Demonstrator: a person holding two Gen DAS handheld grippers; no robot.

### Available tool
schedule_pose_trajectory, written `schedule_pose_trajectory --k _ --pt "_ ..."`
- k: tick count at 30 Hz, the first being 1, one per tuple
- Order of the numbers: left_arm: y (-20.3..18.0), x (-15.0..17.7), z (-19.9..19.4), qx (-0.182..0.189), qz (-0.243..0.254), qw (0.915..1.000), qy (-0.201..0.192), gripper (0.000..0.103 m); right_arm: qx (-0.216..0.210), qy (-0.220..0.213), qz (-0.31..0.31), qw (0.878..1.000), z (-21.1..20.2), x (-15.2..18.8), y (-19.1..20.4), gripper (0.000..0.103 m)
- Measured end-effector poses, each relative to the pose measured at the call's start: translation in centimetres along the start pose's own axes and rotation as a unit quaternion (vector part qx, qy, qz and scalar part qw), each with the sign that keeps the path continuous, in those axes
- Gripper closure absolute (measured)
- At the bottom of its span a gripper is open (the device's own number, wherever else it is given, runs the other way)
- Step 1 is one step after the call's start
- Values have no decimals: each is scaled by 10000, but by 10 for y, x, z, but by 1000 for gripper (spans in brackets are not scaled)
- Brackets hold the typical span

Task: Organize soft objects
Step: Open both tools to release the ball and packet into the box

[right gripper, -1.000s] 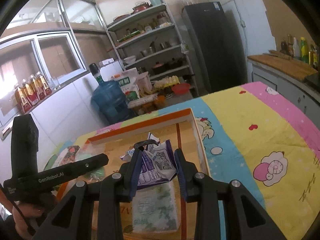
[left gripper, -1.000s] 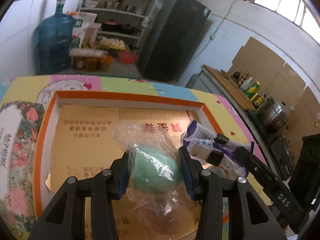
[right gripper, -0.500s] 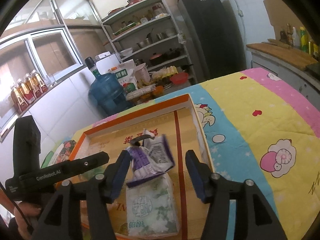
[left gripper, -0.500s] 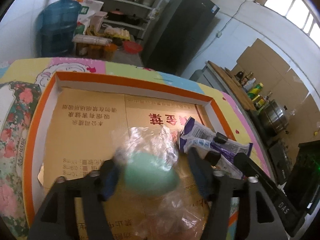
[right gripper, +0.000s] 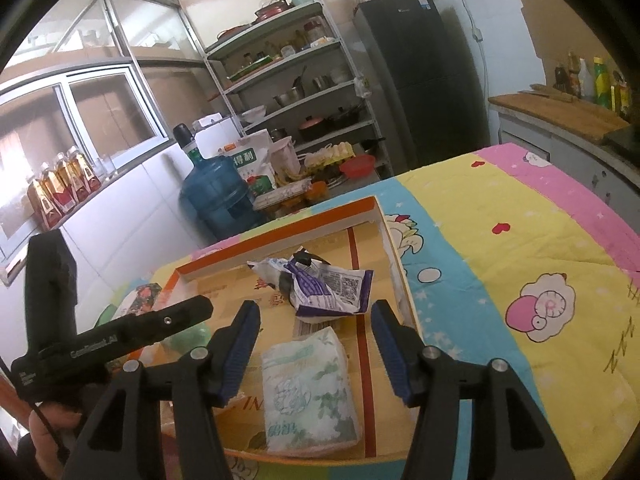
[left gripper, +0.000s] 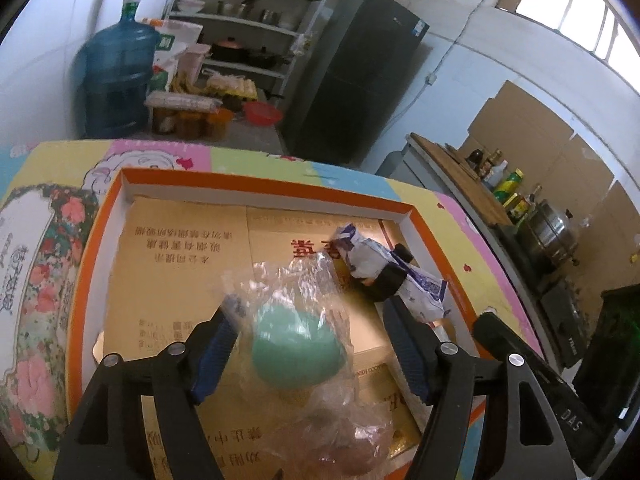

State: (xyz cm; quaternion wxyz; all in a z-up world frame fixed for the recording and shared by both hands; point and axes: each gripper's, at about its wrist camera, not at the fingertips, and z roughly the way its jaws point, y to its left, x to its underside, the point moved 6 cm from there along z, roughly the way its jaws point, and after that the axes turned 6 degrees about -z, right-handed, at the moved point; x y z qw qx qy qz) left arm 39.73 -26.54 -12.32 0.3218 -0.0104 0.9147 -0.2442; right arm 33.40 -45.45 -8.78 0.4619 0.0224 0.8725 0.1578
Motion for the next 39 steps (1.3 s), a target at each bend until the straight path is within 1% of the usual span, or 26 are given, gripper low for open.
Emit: schedule_pose_trajectory --k 2,4,5,6,7,9,11,13,15,16,18,22,27,36,39 --pt "0 0 -6 -182 155 9996 -124 28 24 -33 -21 10000 -5 0 1 45" --pt "-5 2 -10 -456 657 9965 -227 25 20 -49 -28 10000 -9 1 2 45" --pt "-9 4 -11 -527 880 9945 -210 25 6 -53 -25 10000 -10 1 3 45" --pt "-11 5 -13 -509 980 9937 -194 25 -8 -56 -20 10000 -10 0 3 45" --pt "-12 6 -16 -416 979 9942 -182 25 -25 -65 -14 10000 -12 1 4 45" --pt "-13 6 -23 -172 802 9965 -133 25 -46 -86 -2 10000 -14 0 5 45" --pt "-13 6 -25 148 568 9983 68 25 -72 -98 0 9999 -17 1 7 45" --pt "-14 7 -26 351 429 9980 316 25 -82 -114 -23 9999 -21 2 10 45" --pt "-17 11 -27 302 568 9970 421 25 -78 -124 -49 9999 -25 3 12 45" --pt "-18 14 -30 177 746 9964 373 25 -78 -133 -55 9999 -27 3 13 45" --pt "-19 16 -39 75 889 9958 197 25 -80 -157 -52 9998 -31 4 14 45" --pt "-21 22 -59 185 895 9958 -24 25 -90 -210 -67 9997 -39 5 21 45" --pt "-27 36 -82 175 1189 9925 -219 25 -82 -267 -263 9993 -53 9 38 45" --pt "-15 53 -135 212 1174 9898 -777 25 -165 -466 -626 9968 -86 17 81 45" --pt "-8 57 -150 178 1143 9891 -910 25 -229 -508 -718 9959 -94 18 96 45"
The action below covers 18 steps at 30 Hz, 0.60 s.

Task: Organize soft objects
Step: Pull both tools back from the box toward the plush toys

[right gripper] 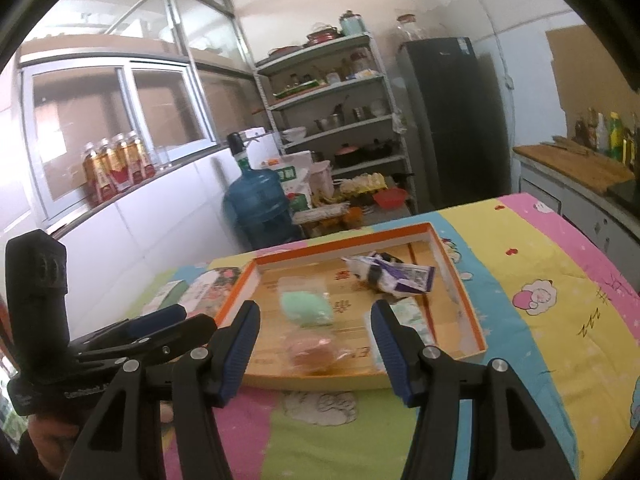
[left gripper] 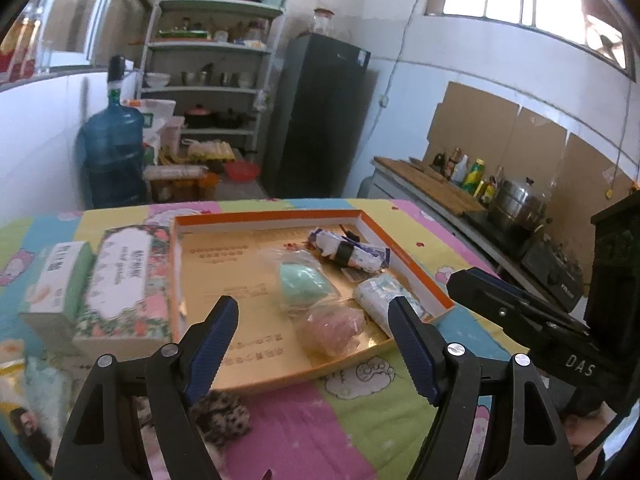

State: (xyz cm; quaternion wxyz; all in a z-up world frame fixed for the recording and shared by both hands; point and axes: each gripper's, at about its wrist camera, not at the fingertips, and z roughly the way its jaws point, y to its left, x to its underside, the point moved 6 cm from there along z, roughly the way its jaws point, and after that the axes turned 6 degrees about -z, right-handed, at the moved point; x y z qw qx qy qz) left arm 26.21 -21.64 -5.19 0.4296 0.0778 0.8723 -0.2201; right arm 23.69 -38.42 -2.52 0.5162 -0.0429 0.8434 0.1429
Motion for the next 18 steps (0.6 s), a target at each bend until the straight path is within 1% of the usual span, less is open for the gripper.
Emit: schedule_pose_trajectory --k 11,18 --pt "42 3 -64 -286 -266 9976 -567 25 -190 -65 -395 9990 -10 4 60 45" --pt "69 8 -99 -502 -287 9947 -848 25 -296 -81 -576 9979 -11 10 92 45"
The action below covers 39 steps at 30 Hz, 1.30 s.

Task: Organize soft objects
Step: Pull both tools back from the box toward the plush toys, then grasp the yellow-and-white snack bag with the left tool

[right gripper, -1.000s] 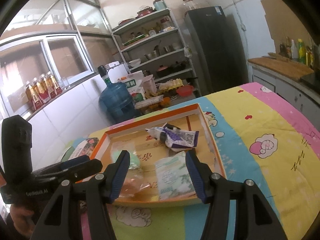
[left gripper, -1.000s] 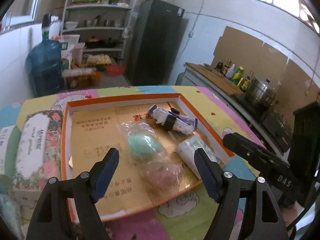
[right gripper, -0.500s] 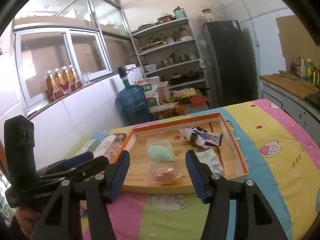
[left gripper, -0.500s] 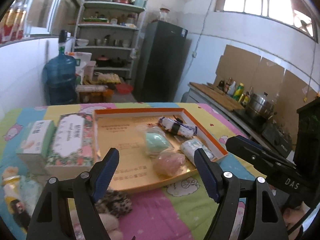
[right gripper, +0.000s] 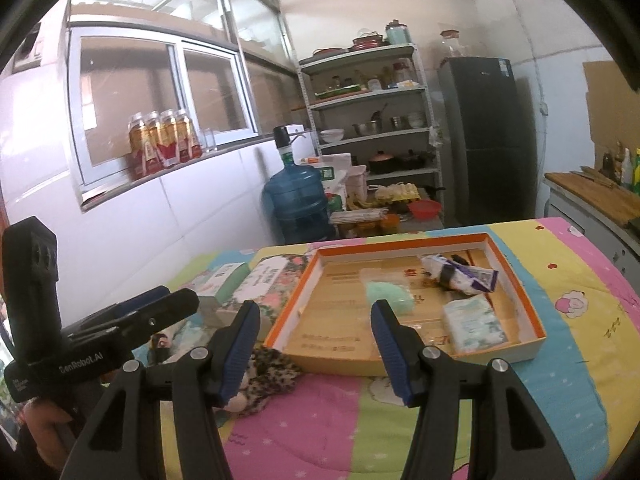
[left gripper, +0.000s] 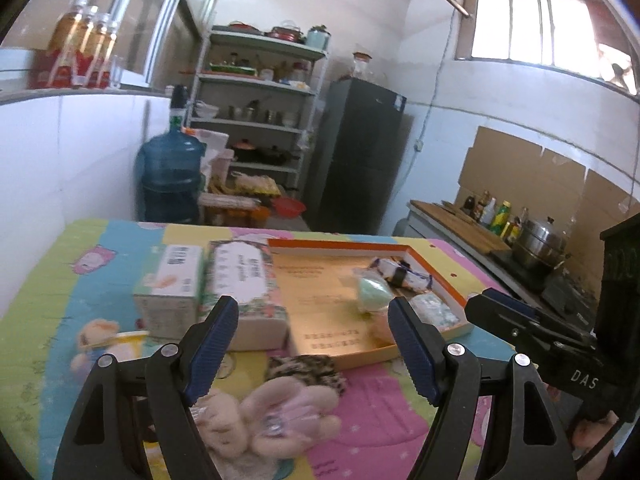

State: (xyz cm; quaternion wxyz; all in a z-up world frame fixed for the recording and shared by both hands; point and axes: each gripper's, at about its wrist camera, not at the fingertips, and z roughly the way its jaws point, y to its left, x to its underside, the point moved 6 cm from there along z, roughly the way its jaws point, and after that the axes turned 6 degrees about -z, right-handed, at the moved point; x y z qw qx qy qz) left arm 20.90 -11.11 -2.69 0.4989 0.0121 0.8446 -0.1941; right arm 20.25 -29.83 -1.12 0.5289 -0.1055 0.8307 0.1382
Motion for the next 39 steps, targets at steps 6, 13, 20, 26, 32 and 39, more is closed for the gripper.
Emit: schedule_pose_trajectory --k 6,13,20,26,32,39 --pt "22 3 -21 -25 -78 9999 -116 24 -66 -14 -142 9999 -1 4 27 45" --pt "46 8 -43 -129 -198 9993 -286 24 -196 16 -411 9990 3 10 59 45" --pt "77 15 -56 -432 -213 9981 -390 24 -508 177 -678 9962 15 29 91 45" --pt "104 28 -59 -610 -298 9970 -375 24 -701 419 -676 9944 30 48 106 45" --pt "122 39 -53 -678 -389 9966 -276 24 -833 503 -791 9921 40 58 124 45" --pt "133 43 -31 -603 -738 9954 -100 24 -925 559 -786 9910 49 63 131 45"
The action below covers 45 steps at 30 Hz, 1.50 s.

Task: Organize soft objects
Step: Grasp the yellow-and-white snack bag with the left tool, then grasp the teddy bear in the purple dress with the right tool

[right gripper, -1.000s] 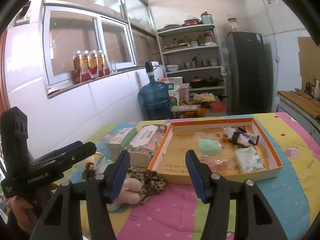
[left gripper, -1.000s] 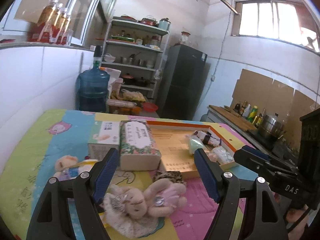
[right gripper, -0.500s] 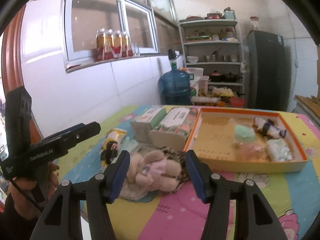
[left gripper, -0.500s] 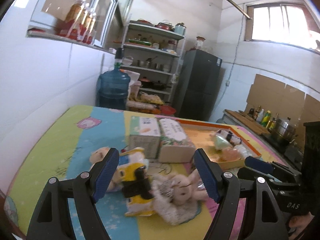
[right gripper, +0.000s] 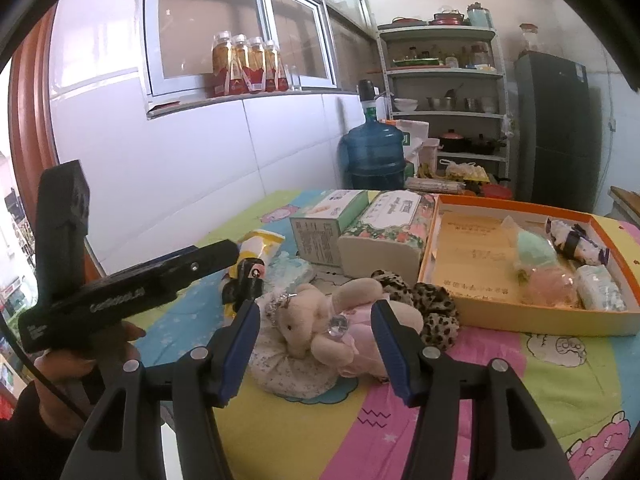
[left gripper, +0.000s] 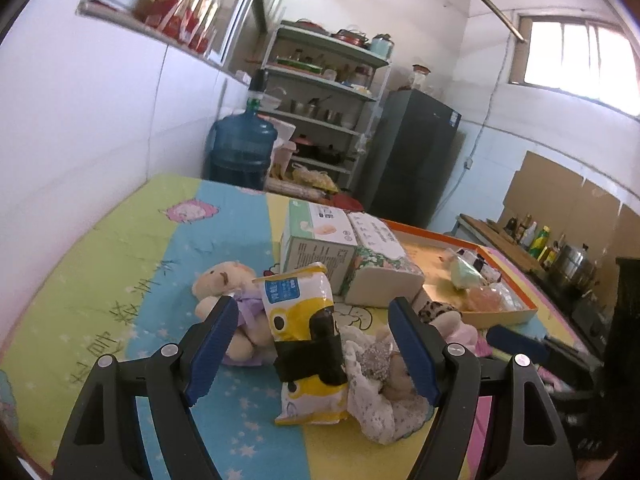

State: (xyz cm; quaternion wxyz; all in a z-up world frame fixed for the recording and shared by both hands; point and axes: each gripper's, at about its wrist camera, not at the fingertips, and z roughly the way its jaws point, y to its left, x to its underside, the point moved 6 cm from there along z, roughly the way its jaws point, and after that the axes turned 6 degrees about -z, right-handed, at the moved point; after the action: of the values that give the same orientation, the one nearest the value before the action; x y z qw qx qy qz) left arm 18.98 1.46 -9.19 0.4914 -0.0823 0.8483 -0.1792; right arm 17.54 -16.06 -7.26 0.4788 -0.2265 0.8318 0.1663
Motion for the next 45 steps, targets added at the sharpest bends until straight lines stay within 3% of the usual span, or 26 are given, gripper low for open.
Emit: schedule_pose_trajectory --k 12,15,16,22,29,33,42,45 --pt "1 4 42 -205 -108 9993 279 24 30 97 225 9997 8 8 -17 45" --pt "1 4 47 -317 -33 9991 295 39 13 128 252 9996 11 11 -19 45" --pt "2 5 48 -388 2 9988 286 52 6 137 257 9996 11 11 -19 45" --pt "8 7 46 -258 -71 9994 237 58 -35 172 260 9995 15 12 -17 45" --pt "18 -2 21 -185 -251 9995 -68 58 -161 106 172 9997 17 -1 -8 45" --pt "27 -20 -2 -197 -311 9988 -337 58 -436 71 53 9990 25 -17 6 45" --pt "91 -45 -46 -937 -407 9918 -773 58 -1139 528 -254 9918 90 -47 64 45" --pt "115 -44 -53 -1047 -579 9895 -817 58 -1136 730 -409 9900 117 -54 81 45"
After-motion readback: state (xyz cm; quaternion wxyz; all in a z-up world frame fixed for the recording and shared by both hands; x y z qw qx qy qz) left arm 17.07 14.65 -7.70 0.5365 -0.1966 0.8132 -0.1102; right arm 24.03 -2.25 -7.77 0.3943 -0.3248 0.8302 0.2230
